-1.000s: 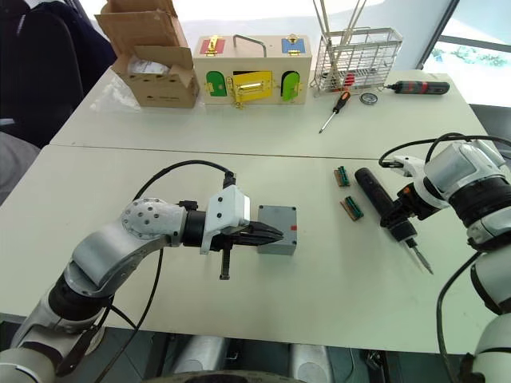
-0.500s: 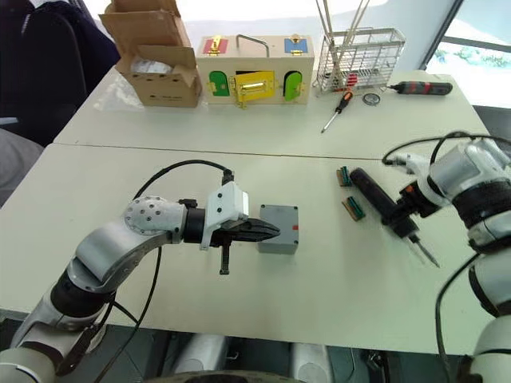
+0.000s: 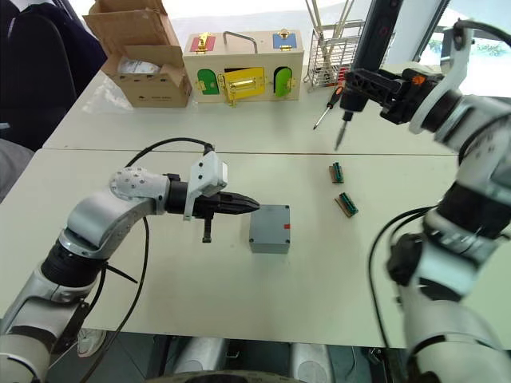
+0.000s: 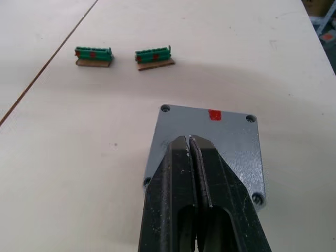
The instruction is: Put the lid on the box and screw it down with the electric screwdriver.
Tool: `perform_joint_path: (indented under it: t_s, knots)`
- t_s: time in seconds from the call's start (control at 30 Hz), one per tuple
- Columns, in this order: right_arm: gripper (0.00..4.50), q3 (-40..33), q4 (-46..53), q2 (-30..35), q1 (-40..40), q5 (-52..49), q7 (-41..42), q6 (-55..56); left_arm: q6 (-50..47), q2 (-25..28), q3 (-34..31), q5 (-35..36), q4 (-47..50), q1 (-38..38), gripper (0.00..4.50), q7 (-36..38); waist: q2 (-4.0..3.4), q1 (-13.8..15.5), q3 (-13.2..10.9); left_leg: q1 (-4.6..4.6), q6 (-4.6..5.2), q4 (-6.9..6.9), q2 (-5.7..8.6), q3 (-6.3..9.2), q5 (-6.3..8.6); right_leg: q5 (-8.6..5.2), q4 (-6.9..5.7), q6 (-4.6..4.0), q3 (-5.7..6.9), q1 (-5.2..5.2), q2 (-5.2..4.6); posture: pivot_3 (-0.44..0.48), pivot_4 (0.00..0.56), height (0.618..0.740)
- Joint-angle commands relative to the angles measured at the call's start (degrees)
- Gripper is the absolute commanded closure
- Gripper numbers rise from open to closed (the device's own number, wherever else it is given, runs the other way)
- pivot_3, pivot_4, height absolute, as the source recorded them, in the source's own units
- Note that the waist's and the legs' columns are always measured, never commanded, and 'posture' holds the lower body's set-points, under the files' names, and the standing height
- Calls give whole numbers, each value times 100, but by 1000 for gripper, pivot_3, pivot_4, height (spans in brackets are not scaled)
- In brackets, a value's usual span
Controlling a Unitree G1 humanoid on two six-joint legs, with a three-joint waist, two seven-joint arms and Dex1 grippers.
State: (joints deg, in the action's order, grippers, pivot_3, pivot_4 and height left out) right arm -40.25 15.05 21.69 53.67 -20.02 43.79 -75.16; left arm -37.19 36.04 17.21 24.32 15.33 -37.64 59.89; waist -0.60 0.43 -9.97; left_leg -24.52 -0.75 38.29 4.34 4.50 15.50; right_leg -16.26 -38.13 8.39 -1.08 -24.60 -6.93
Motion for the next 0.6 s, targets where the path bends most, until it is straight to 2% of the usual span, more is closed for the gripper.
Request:
perform_joint_path:
  t_s: [0.03, 0.1, 0.2, 0.33, 0.5, 0.6]
  knots:
    - [2594, -767, 1255, -667, -108, -901, -503, -14, 56, 115, -45, 4, 27, -149, 4500, 292, 0, 7, 0, 0, 0, 3, 5, 1, 0, 0, 0, 0, -1, 3, -2, 0, 150, 730]
    - [2594, -748, 1680, -1045, -377, -1238, -707, 94, 52, 193, -44, -18, 17, -136, 4500, 389, -1, -19, 1, 0, 1, 6, 7, -3, 0, 0, 2, 0, -3, 4, -5, 0, 150, 730]
    - [2594, -313, 2262, -1265, -1129, -1696, -736, 253, -39, 115, 8, -43, 64, -123, 4500, 333, -1, -99, 2, 5, 1, 2, 6, 1, 0, 0, -4, 0, -2, 5, -3, 0, 150, 730]
    - [2594, 341, 2599, -1134, -1891, -2003, -768, 625, -92, -90, 198, -156, 33, -136, 4500, 246, -2, -170, 3, 7, 2, 0, 5, -2, 0, 0, -4, 0, -3, 5, -3, 0, 150, 730]
    - [2594, 961, 2656, -1022, -2453, -2150, -955, 1194, -23, -218, 365, -327, -129, -118, 4500, 215, -3, -229, 3, 11, 2, -3, 1, -2, 0, 0, -4, 0, -2, 5, 2, 0, 150, 730]
    - [2594, 1586, 2596, -1001, -2896, -1871, -1029, 1813, 154, -424, 519, -574, -512, -113, 4500, 103, -2, -229, 5, 12, 2, -3, 1, 1, 0, 0, -4, 0, -2, 7, 2, 0, 150, 730]
